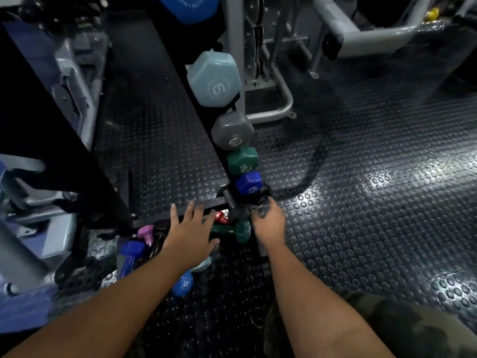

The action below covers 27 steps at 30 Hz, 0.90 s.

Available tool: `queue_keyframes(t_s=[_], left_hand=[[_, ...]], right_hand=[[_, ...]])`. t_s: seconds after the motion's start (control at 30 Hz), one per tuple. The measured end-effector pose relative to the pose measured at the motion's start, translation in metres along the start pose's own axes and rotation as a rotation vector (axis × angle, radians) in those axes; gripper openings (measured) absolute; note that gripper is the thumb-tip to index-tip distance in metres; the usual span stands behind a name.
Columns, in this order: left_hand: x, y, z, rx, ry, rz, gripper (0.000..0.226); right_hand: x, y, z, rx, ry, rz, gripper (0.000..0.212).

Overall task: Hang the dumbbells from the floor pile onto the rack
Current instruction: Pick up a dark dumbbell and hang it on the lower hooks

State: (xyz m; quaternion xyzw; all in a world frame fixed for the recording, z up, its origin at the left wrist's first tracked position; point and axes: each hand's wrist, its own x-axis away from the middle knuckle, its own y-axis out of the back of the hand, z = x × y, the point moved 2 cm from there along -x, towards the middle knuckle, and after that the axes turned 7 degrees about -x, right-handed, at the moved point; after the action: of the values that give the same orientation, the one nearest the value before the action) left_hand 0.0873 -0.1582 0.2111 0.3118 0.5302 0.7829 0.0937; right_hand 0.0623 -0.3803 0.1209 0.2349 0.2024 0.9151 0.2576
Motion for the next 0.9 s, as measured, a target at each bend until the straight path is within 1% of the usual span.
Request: queue_keyframes(t_s=[0.13,0.23,0.3,0.37,0.5,0.57,0.67,0.8,0.9], left_hand=[[-0.028,-0.013,-0.02,0.048,-0.018,0.038,0.082],[-0.052,-0.031,-0.034,0.162,0.003,0.093,0.084],[-0.071,-0.039,-0.045,0.25,0.03,0.118,0.085],[-0.085,-0.043,-0.056,0.274,0.032,0.134,0.086],[-0.115,-0.05,-0.067,0.276,0.027,0.122,0.083],[-0.124,-0.051,-0.066,0.292,0.042,0.109,0.082],[-0.137,-0.051,-0.063,0.285,0.043,0.109,0.084],[-0.15,-0.044,-0.058,0.276,0.073,0.102,0.087],[-0.152,-0.043,-0.054,0.3,0.079,0.09,0.085]], right_hand=[[-0.021,-0.008,-0.003,0.132,0.076,0.071,0.07],[-0.039,-0.013,-0.011,0.092,0.05,0.007,0.066],[-0.052,-0.017,-0.015,0.036,0.006,-0.04,0.068],[-0.065,-0.02,-0.015,-0.013,-0.019,-0.035,0.078],[-0.095,-0.022,-0.012,-0.109,-0.071,0.051,0.105],[-0.106,-0.026,-0.012,-0.118,-0.093,0.091,0.113],[-0.118,-0.035,-0.022,-0.125,-0.128,0.088,0.112],[-0.119,-0.035,-0.02,-0.188,-0.147,0.049,0.101],[-0.115,-0.033,-0.02,-0.226,-0.157,0.036,0.101]])
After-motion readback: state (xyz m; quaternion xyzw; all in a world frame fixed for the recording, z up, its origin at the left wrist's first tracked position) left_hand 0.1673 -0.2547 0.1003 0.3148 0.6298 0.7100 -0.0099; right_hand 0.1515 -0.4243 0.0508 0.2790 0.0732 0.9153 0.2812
